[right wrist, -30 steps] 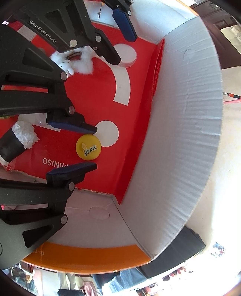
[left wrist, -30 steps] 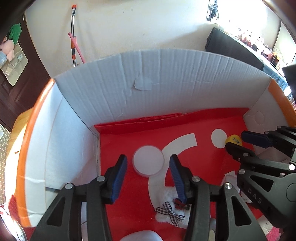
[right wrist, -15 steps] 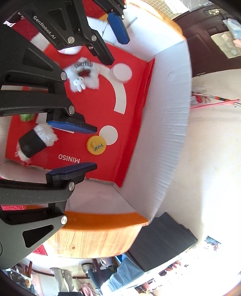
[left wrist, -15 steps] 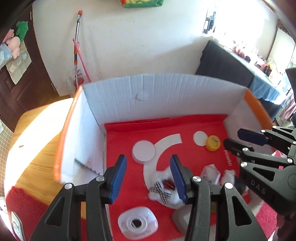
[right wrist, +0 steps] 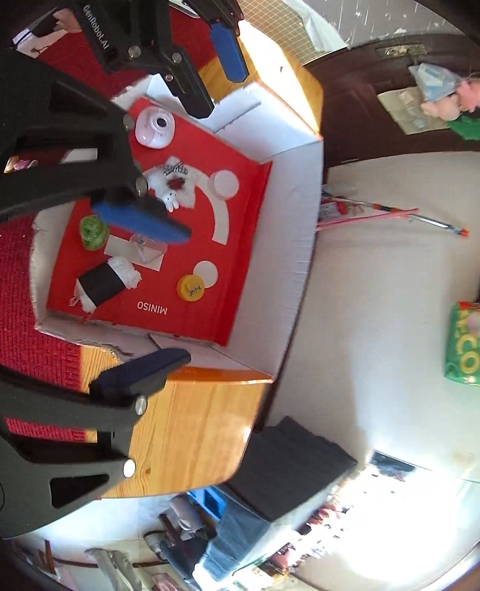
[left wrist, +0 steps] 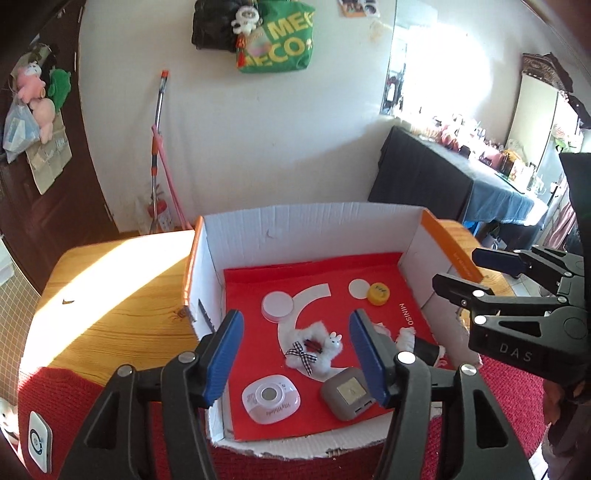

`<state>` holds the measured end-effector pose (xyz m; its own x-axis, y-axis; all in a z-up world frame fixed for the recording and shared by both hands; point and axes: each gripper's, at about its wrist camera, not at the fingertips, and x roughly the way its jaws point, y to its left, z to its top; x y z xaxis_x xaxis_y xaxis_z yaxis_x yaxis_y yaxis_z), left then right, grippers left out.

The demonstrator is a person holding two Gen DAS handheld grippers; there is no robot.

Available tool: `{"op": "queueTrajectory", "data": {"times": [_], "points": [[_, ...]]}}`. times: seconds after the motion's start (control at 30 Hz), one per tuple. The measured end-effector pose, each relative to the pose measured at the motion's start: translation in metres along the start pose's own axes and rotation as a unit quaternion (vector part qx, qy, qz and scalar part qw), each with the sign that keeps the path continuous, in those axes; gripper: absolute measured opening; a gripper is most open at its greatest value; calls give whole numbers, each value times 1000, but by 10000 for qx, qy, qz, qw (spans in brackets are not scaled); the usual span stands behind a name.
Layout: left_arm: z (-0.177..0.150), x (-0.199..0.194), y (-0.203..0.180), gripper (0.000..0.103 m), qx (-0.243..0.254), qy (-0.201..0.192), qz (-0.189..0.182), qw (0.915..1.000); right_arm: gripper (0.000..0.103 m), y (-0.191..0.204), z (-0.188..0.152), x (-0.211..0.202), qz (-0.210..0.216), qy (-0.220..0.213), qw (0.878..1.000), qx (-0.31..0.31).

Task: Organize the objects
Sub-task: 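Withdraw both tools from the box back over the rug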

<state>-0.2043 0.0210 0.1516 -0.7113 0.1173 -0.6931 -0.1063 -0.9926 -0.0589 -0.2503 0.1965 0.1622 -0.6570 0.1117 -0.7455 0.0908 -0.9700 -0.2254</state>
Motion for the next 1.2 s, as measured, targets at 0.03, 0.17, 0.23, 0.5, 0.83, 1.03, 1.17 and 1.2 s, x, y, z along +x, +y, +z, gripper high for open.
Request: {"op": "queueTrajectory", "data": {"times": [0.03,0.17,0.23,0.5,0.83,1.03,1.17,1.2], "points": [[-2,-7,0,63,35,-105,30,9999,59,5,-3,-2,-12,-89,10000,-19],[-13,-32,-4,70,126,-463,39,9988,59,9,-18,-28,70,-380,9992,46],[-20,-40,-5,75,127,-536,-34,9985,62,10,-26,-40,81,-551,9984,64],[-57,-67,-8,85,84,-720,-136,9973,75,15,-61,-81,148,-1080,9938,207],[-101,-69,-2,97,-105,-636,-231,9977,89,32,-126,-98,149,-1300,9905,429],[-129,-57,1,101,-270,-372,-316,9984,91,37,-157,-83,200,-1059,9923,614],[-147,-42,3,101,-374,-76,-349,9987,91,40,-175,-72,202,-937,9925,752],[-151,-38,3,101,-412,-13,-342,9986,91,39,-179,-68,235,-885,9926,802]]}}
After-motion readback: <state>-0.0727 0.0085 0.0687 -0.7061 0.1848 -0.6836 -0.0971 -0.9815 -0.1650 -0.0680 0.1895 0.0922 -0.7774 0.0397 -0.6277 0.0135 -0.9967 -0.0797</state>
